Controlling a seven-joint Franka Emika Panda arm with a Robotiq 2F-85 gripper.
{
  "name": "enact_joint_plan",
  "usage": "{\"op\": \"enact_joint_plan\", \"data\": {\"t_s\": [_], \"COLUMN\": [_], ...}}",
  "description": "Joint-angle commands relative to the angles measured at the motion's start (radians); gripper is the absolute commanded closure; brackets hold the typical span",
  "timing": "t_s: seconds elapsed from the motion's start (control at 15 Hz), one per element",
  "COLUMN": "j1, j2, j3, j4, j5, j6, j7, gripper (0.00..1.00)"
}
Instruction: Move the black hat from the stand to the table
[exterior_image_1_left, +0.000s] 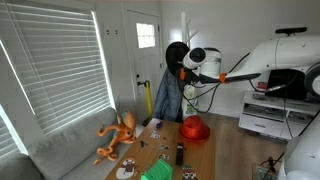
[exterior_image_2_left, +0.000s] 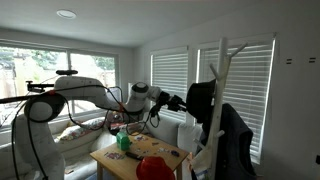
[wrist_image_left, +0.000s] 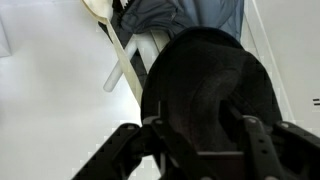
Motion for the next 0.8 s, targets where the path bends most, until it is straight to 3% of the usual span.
{"op": "enact_joint_plan", "data": {"t_s": [0.0,0.27,0.73], "j1": [0.022,0.021,0.013], "j2": [0.018,0.019,0.002], "j3": [-0.022,-0.023,-0.026], "j4": [0.028,0.027,0.033], "j5": [0.004,0.002,-0.038], "j6": [0.009,0.009,0.028], "j7": [0.023,0.026,0.082], "gripper": [0.75,0.99,0.99]}}
